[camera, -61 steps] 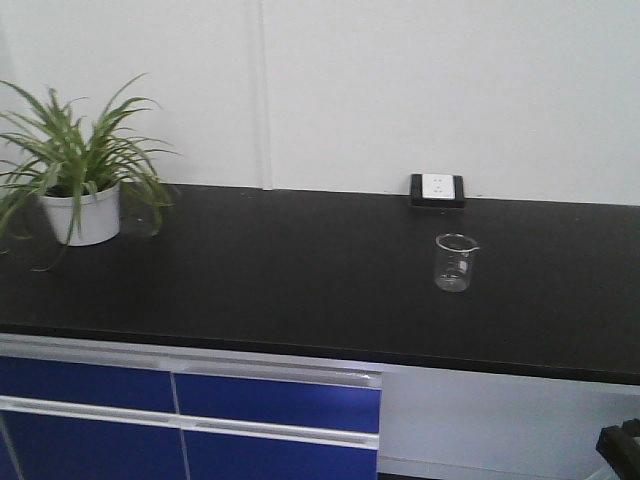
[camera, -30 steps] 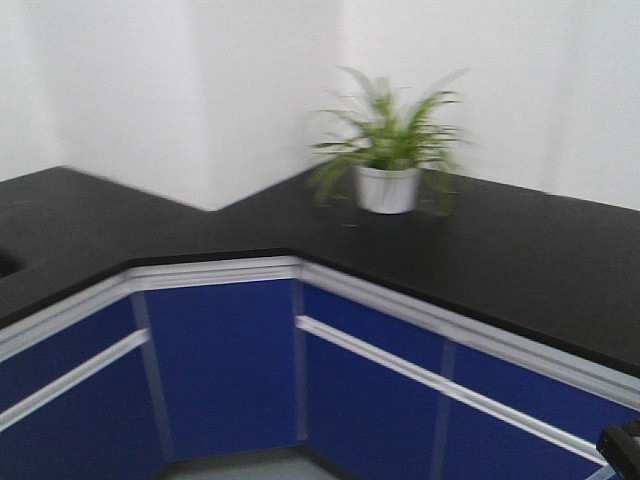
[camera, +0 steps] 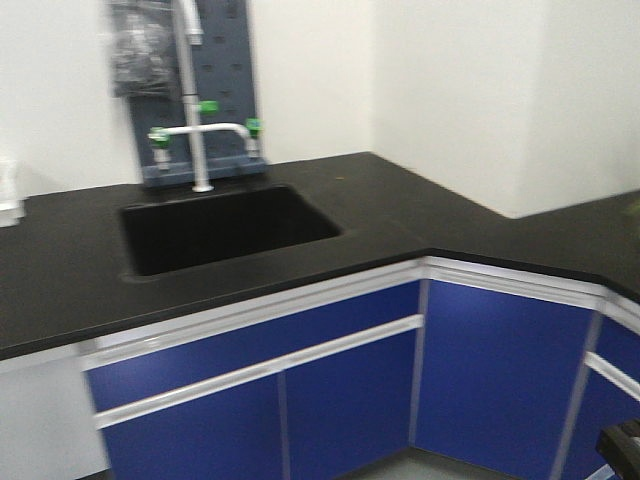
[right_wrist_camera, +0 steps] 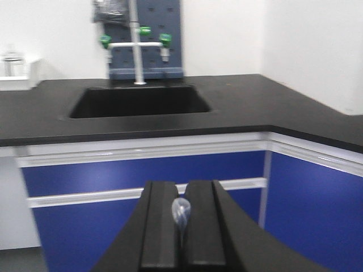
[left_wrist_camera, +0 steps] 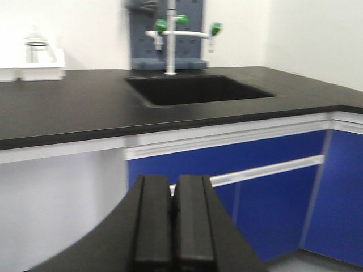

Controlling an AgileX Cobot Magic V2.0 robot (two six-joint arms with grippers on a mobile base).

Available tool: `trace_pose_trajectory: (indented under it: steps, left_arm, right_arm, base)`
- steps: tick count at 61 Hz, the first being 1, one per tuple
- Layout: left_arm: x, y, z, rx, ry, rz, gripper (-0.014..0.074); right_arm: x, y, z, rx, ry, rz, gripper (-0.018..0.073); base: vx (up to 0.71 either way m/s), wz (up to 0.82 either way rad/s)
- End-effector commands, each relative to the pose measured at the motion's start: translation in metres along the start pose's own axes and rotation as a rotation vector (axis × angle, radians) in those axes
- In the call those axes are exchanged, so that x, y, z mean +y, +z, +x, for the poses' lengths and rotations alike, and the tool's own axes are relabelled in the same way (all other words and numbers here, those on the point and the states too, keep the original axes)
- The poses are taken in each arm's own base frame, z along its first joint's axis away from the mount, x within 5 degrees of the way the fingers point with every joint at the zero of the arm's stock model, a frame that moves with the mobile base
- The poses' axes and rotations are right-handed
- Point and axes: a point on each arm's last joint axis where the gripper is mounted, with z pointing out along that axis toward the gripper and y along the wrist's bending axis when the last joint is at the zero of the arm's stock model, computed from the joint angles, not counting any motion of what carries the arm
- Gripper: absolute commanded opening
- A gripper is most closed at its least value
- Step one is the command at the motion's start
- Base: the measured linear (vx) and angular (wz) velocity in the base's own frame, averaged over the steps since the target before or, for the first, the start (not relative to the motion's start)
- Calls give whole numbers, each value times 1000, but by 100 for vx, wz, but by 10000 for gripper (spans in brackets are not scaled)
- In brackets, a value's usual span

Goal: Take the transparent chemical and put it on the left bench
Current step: 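Drive the base to the other bench holding the dropper in the right gripper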

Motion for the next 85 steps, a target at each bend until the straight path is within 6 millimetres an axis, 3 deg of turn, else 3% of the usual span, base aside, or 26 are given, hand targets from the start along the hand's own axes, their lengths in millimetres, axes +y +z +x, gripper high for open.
trace_pose_trajectory:
  steps: [1,52,85]
  left_arm:
    - [0,-1,-3,-81,-9,-2,-3]
    - [0,-1,-3,-81,-9,-2,-3]
    - [0,-1,-3,-81,-9,-2,-3]
  right_arm:
    - [3,1,-16,-99,-3,-30,-4]
    - [3,1,-16,-99,-3,-30,-4]
    - [2,1,-16,-96,-3,-29,-4]
  base:
    - [2,75]
    - [16,56]
    - [35,18]
